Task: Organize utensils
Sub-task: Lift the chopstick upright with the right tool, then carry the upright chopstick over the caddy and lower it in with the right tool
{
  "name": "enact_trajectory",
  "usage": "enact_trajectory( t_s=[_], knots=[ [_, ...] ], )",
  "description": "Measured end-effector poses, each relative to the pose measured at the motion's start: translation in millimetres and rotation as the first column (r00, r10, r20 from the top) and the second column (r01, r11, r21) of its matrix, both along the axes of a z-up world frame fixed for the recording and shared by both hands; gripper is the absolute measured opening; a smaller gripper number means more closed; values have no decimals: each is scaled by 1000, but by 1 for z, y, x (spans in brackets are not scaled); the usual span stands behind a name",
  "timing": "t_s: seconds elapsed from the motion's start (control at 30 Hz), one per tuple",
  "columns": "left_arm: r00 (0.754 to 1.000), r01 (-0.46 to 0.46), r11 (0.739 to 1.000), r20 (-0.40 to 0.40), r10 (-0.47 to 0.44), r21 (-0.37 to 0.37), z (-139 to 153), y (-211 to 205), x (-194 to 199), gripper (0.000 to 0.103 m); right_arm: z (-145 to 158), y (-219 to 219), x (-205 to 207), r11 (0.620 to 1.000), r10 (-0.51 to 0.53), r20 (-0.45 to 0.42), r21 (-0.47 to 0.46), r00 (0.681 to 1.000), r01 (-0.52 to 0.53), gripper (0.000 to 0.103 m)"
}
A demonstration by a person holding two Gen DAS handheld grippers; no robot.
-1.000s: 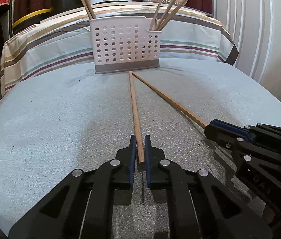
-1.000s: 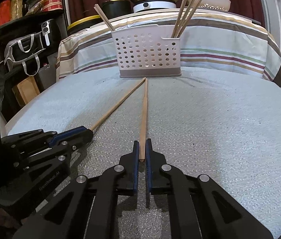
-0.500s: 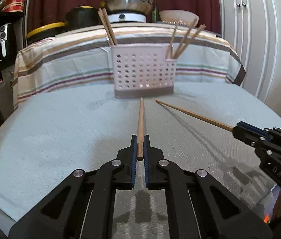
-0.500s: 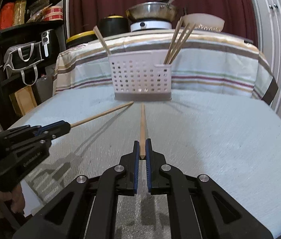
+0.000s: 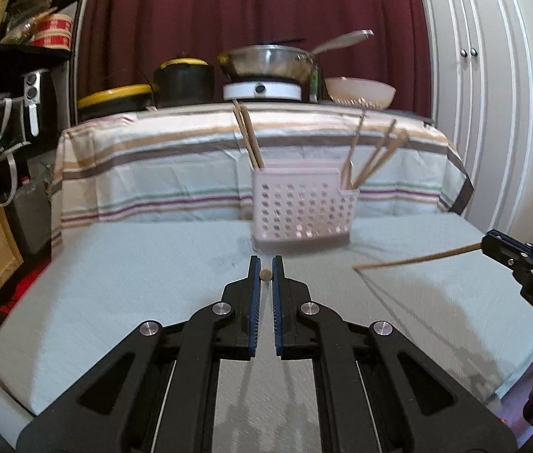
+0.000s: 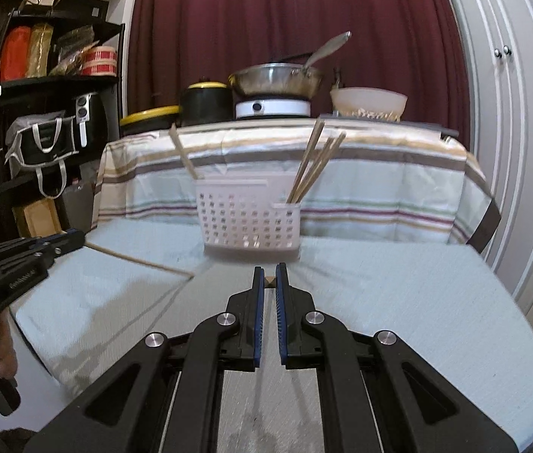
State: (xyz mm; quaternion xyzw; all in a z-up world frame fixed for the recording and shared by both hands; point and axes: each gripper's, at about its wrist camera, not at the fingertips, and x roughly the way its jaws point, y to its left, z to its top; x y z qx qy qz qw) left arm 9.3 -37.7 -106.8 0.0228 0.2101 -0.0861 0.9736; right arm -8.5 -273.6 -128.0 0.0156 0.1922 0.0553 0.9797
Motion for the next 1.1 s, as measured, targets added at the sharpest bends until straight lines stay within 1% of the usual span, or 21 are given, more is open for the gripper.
enact_trajectory(
  t_s=[0.07, 0.17, 0.5, 0.83, 1.1],
  knots=[
    [1000, -13, 1000, 11, 13, -4, 11, 6, 2, 6, 7, -1, 2, 1000, -6, 9, -3, 1000, 6, 7],
    [999, -31, 999, 18, 31, -10, 20, 11, 9, 6, 14, -3, 10, 1000, -9, 7, -11, 1000, 9, 7],
    [995, -92, 996, 30, 92, -17, 32, 24, 50, 6, 29, 1, 45, 996, -30, 31, -77, 999, 33, 7],
    [993, -105, 994, 43, 106, -23, 39, 27, 77, 6, 40, 5, 68, 996, -18, 57, -81, 998, 23, 7],
    [995, -86, 996, 52, 86, -10, 44, 22, 93, 6, 46, 2, 82, 998, -15, 63, -64, 998, 19, 7]
  ],
)
